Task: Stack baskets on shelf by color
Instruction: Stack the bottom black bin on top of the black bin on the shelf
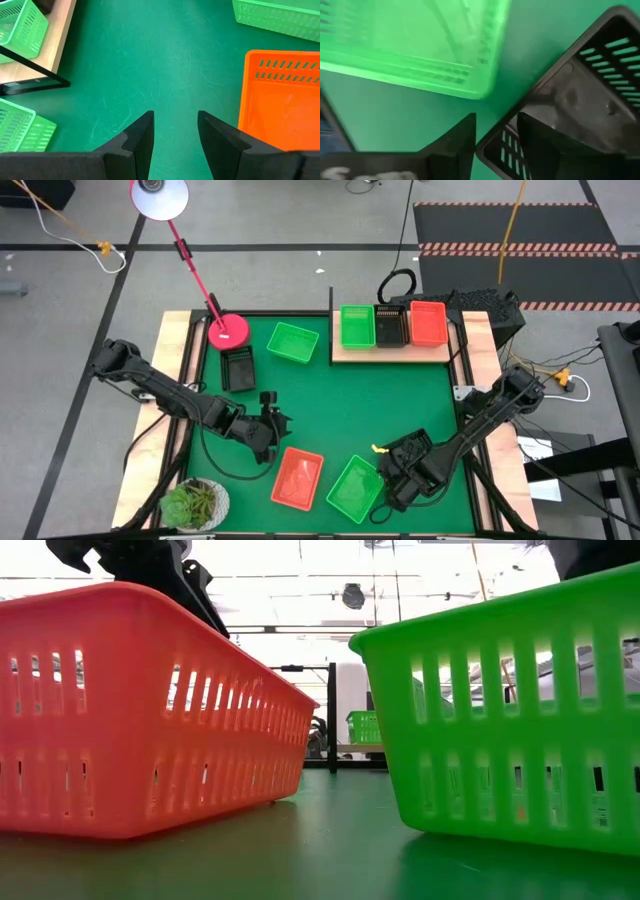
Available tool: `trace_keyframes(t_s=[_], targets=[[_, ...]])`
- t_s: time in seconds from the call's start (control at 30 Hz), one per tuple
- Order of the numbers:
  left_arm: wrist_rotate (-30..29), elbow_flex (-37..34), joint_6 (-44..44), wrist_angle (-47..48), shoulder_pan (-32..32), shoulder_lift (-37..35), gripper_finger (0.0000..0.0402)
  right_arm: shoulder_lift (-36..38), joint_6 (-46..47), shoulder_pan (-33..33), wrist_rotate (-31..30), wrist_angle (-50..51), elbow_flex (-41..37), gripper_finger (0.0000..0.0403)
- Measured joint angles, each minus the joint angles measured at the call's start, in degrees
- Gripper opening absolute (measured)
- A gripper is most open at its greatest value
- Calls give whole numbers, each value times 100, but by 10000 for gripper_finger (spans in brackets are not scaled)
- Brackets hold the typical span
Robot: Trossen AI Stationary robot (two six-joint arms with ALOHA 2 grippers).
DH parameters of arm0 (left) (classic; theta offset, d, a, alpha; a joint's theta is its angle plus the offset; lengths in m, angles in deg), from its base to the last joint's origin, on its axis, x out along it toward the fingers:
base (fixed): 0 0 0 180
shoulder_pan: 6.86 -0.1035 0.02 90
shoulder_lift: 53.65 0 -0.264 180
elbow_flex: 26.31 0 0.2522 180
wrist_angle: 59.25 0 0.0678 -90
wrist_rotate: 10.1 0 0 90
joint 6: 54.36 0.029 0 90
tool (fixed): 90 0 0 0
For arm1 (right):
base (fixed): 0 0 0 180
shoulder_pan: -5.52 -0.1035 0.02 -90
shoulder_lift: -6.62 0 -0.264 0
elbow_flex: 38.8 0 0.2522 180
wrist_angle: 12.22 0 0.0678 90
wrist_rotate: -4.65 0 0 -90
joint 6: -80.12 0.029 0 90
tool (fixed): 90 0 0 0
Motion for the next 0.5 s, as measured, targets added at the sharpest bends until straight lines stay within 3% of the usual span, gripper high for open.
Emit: trace_keyframes(t_s=[0.37,0.5], targets=[[0,0,-2,-5,2,0,154,2,-74,42,530,495,-53,17],[2,0,-2,-5,2,0,154,22,-74,31,586,726,-52,12]])
